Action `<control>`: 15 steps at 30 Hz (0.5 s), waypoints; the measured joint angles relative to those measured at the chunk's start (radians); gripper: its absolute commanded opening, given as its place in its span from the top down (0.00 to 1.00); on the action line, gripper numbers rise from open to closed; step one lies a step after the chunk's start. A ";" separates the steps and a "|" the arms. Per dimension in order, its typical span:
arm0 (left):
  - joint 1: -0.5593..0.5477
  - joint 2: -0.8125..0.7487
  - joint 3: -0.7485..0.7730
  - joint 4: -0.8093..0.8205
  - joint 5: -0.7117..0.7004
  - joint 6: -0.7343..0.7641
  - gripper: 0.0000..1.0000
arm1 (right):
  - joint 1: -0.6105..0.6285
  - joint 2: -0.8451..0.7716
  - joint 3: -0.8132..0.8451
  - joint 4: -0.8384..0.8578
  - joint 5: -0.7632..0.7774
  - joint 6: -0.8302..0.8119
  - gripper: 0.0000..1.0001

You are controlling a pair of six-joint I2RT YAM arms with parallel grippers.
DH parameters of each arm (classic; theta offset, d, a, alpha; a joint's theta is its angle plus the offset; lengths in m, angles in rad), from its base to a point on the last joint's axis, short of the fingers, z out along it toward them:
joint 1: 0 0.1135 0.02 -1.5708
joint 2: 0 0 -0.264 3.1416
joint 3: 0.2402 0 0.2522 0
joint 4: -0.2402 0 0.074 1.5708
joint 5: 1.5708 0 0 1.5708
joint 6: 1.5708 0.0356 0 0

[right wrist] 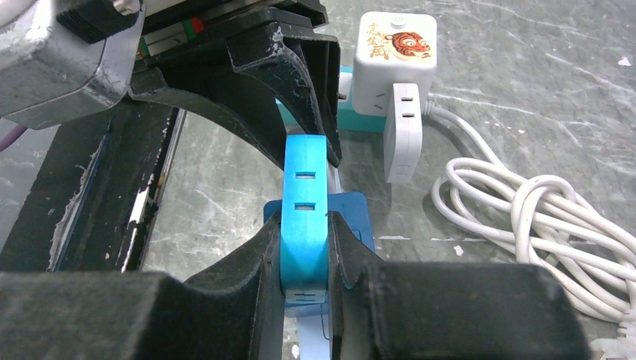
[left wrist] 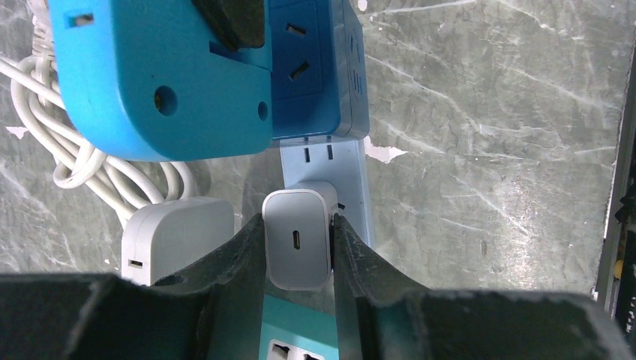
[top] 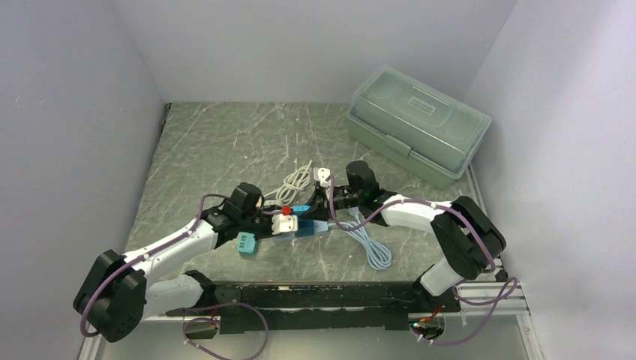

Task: Insert the plug
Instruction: Insert the plug into the socket.

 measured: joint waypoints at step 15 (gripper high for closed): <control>-0.018 -0.021 -0.001 -0.026 -0.061 0.030 1.00 | 0.037 0.028 -0.048 0.173 0.037 0.084 0.89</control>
